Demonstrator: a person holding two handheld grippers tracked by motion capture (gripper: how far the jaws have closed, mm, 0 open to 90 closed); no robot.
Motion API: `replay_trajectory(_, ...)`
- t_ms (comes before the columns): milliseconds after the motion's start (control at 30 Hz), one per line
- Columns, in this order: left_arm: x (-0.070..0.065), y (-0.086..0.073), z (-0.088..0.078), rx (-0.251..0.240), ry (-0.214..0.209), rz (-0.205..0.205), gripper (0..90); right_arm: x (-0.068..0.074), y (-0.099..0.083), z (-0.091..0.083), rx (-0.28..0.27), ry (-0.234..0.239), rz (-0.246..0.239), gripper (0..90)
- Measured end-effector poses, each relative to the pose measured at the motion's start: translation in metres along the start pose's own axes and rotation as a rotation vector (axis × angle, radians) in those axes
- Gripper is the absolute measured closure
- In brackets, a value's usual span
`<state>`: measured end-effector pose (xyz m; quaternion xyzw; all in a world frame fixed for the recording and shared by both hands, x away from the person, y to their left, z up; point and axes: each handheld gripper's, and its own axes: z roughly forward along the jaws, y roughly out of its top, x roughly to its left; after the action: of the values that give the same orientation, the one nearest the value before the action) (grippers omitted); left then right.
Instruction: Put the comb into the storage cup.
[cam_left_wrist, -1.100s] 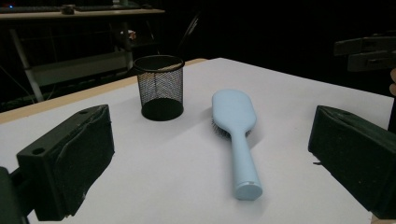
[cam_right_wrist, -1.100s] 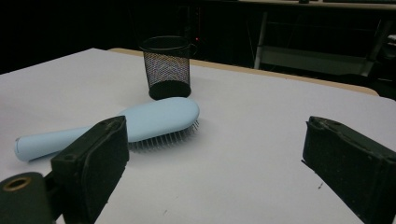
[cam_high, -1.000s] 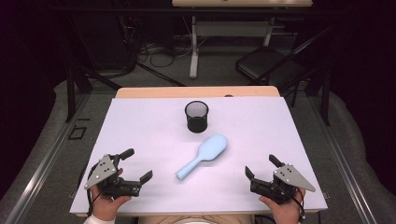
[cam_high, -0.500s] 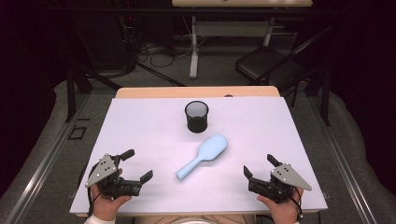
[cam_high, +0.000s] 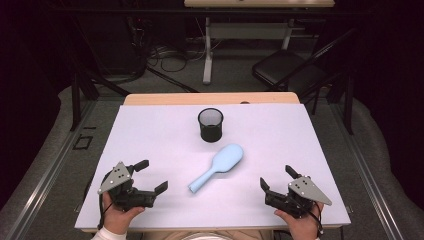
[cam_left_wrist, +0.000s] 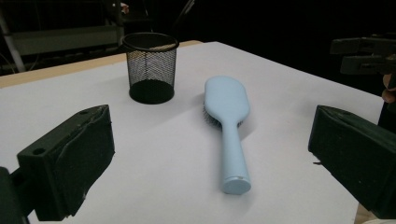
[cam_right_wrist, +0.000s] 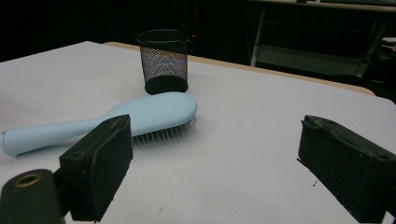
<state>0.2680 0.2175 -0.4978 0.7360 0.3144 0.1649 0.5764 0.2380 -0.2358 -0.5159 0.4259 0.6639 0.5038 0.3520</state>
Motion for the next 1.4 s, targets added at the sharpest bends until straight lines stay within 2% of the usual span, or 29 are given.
replay_trajectory(267, -0.013, 0.005, 0.011, 0.052, -0.011, 0.006, 0.3, 0.0, -0.001, 0.001, 0.005, -0.005, -0.005, 11.1)
replay_trajectory(333, -0.016, 0.008, 0.014, 0.064, -0.02, -0.002, 0.3, -0.001, -0.001, 0.001, 0.001, -0.005, -0.004, 11.3)
replay_trajectory(500, -0.018, 0.014, 0.022, 0.112, -0.039, 0.008, 3.4, -0.002, 0.0, 0.0, 0.005, -0.016, 0.007, 12.6)
replay_trajectory(733, -0.02, 0.023, 0.031, 0.119, -0.054, -0.008, 3.4, -0.002, 0.0, 0.001, 0.012, -0.017, 0.008, 12.7)
replay_trajectory(833, -0.02, 0.028, 0.036, 0.125, -0.043, -0.019, 3.4, -0.002, 0.0, 0.001, 0.012, -0.016, 0.007, 12.8)
replay_trajectory(933, -0.018, 0.032, 0.042, 0.136, -0.042, -0.052, 6.8, -0.002, 0.0, 0.001, 0.009, -0.019, 0.014, 13.3)
replay_trajectory(1033, -0.016, 0.033, 0.045, 0.147, -0.037, -0.058, 8.1, -0.003, 0.0, 0.002, 0.01, -0.019, 0.014, 13.6)
replay_trajectory(1133, -0.014, 0.037, 0.051, 0.167, -0.007, -0.036, 14.6, -0.003, 0.0, 0.002, 0.016, -0.019, 0.015, 13.8)
replay_trajectory(1233, -0.013, 0.038, 0.054, 0.175, 0.004, -0.047, 17.2, -0.003, 0.0, 0.003, 0.021, -0.019, 0.016, 14.0)
replay_trajectory(1333, -0.011, 0.038, 0.058, 0.193, 0.013, -0.052, 23.1, -0.003, 0.0, 0.003, 0.026, -0.021, 0.018, 14.1)
replay_trajectory(1400, -0.012, 0.037, 0.06, 0.203, 0.001, -0.05, 30.6, -0.003, 0.0, 0.002, 0.024, -0.023, 0.021, 14.1)
